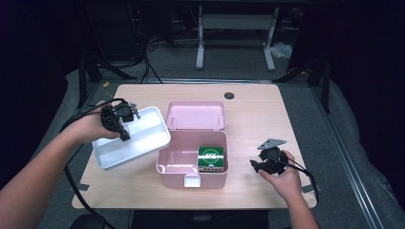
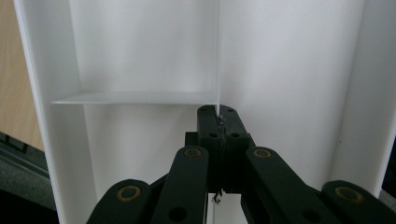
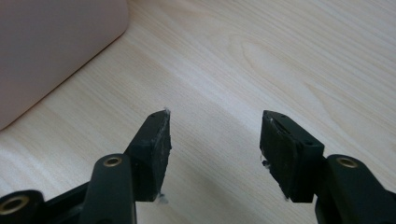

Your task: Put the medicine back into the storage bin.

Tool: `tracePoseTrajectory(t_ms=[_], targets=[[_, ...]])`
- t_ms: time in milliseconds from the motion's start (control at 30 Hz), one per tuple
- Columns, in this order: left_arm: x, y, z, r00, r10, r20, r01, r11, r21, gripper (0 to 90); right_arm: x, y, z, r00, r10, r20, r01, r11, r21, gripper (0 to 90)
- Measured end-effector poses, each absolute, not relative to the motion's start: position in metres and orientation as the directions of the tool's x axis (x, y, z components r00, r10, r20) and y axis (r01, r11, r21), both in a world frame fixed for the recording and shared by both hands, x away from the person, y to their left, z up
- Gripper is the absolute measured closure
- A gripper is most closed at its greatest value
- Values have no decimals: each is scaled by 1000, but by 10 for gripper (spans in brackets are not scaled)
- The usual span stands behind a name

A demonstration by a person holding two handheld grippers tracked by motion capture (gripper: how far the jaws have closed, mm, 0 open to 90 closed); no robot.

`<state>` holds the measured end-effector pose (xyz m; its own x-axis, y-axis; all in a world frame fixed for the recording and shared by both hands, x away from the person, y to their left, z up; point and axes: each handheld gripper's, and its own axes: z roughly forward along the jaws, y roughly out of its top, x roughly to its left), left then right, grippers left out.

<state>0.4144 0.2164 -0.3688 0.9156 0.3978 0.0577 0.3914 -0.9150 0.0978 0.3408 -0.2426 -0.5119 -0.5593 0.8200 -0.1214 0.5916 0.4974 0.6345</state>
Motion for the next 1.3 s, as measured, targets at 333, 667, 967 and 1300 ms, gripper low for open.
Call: tracePoseTrajectory(t_ms=[333, 667, 967, 1300], targets=[[414, 174, -365, 947, 317, 60, 310, -945, 102, 898, 341, -243, -512, -560, 819, -123, 588, 498, 638, 428], [413, 132, -365, 970, 232, 68, 224, -970, 97, 898, 341, -243, -512, -565, 816, -126, 586, 504, 634, 430], [412, 104, -374, 983, 176, 48, 171, -981, 90, 899, 340, -243, -512, -569, 813, -127, 584, 508, 633, 430], [411, 78, -382, 992, 116, 53, 112, -991, 77, 898, 340, -243, -512, -571, 812, -124, 581, 506, 637, 433]])
